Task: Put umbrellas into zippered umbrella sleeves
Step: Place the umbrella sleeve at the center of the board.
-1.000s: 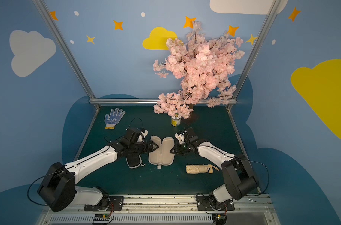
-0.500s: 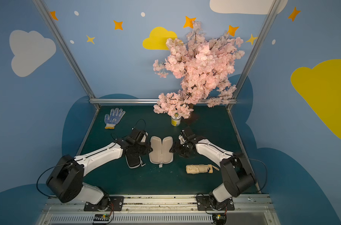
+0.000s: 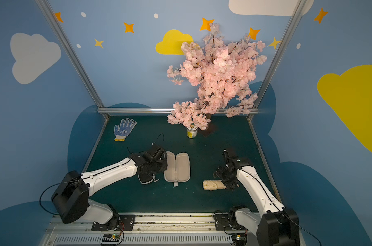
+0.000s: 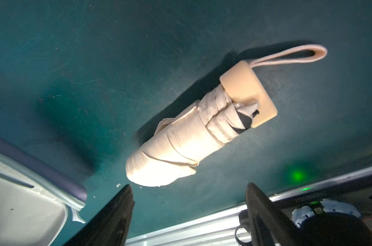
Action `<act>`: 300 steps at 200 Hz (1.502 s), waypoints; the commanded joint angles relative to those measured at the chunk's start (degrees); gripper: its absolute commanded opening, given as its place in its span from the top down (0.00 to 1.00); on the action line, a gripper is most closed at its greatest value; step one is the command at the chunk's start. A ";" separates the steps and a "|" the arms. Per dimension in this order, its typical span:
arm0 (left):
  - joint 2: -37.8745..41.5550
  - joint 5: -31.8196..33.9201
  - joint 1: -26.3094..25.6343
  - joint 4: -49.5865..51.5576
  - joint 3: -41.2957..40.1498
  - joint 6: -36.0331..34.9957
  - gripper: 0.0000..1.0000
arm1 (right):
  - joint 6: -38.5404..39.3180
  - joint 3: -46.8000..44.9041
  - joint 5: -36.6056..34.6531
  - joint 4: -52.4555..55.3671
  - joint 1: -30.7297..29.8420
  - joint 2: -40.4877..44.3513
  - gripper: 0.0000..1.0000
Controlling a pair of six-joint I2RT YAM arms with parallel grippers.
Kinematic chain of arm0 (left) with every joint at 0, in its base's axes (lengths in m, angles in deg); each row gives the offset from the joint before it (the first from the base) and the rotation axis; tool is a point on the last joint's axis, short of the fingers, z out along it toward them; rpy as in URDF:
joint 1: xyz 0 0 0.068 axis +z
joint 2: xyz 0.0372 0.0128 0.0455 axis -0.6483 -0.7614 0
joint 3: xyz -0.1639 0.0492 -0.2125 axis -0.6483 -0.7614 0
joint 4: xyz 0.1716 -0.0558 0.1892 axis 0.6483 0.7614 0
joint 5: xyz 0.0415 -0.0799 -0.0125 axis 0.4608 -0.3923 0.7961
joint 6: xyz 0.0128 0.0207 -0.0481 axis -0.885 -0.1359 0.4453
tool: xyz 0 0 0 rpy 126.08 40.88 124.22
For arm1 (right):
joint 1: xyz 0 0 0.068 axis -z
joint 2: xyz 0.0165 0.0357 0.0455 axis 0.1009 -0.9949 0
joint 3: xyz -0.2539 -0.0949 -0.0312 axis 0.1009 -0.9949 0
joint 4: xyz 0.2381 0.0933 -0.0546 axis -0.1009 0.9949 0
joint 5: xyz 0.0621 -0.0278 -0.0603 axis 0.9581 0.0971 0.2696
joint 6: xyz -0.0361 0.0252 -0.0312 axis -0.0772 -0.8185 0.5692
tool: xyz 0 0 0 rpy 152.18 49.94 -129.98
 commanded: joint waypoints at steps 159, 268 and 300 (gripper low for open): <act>-5.98 -8.69 -0.72 -29.78 -12.86 8.92 0.87 | 3.88 -0.08 8.94 -20.16 1.26 -21.77 0.66; 4.11 -14.54 5.53 -20.95 -17.12 6.47 0.38 | 36.91 23.31 24.45 -1.11 -13.63 -19.98 0.87; 4.89 -20.33 6.51 -25.58 -18.09 6.25 0.37 | 38.05 29.70 35.25 4.28 -17.40 -25.62 0.89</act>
